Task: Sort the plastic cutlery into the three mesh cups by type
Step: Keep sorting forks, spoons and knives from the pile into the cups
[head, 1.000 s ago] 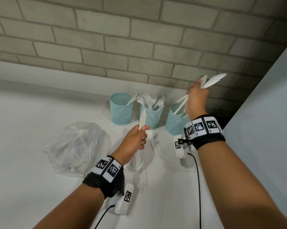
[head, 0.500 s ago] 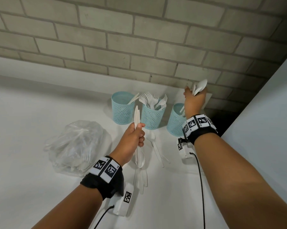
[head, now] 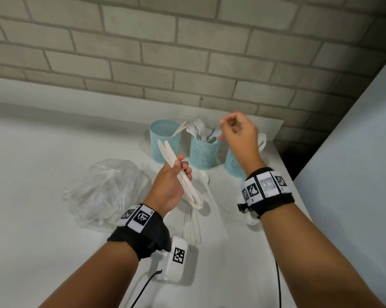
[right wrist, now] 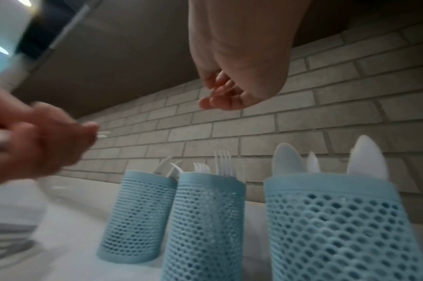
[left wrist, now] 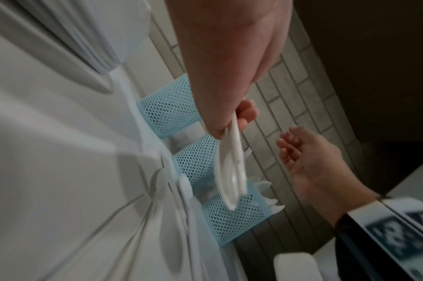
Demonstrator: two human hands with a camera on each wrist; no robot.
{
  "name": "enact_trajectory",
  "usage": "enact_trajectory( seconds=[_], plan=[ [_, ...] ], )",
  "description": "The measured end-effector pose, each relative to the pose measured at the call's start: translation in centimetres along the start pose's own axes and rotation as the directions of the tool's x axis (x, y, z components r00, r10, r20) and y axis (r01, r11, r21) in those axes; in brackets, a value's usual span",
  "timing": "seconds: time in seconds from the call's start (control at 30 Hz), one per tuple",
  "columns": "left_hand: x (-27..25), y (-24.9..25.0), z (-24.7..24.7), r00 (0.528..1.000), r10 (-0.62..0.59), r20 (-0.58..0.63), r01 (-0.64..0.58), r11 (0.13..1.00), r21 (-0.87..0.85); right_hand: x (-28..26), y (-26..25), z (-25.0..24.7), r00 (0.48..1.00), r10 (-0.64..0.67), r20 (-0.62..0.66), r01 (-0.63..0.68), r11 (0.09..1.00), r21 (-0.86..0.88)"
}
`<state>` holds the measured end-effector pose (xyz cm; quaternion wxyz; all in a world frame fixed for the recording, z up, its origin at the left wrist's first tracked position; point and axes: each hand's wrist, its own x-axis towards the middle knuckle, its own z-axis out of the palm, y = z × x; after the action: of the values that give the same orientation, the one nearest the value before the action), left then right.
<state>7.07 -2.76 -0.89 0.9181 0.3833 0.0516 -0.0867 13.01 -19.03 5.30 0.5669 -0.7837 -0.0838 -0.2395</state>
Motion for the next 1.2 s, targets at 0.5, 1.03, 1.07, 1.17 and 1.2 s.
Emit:
enact_trajectory(
  seconds=[0.5,1.03,1.07,1.17,1.2],
  plan=[
    [-0.2,0.9,-0.4,0.997,0.072,0.002,-0.072,0.990,-0.121,-4.6,2.5,-0.2,0.282,0.524,0.804,-0.556,0.772,-0.308],
    [0.0,0.0,1.0,0.994,-0.058,0.098,0.054,0.998,0.044,-0.6,1.2,-3.3,0.886,0.463,-0.024,-0.434,0.846,0.309],
    [-0.1,0.0,1.1,0.992,-0.069,0.102,0.063,0.996,0.062,-0.3,0.7,-3.7,0.899,0.422,-0.119,-0.368,0.873,0.320],
    [-0.2,0.1,1.3,0.992,-0.090,0.083,0.080,0.990,0.118,0.7,-1.1,-5.3,0.871,0.223,-0.437,-0.129,0.963,0.236],
    [-0.2,0.1,1.2,0.993,-0.094,0.073,0.084,0.987,0.134,1.0,-1.5,-5.7,0.846,0.145,-0.513,-0.061,0.982,0.177]
  ],
)
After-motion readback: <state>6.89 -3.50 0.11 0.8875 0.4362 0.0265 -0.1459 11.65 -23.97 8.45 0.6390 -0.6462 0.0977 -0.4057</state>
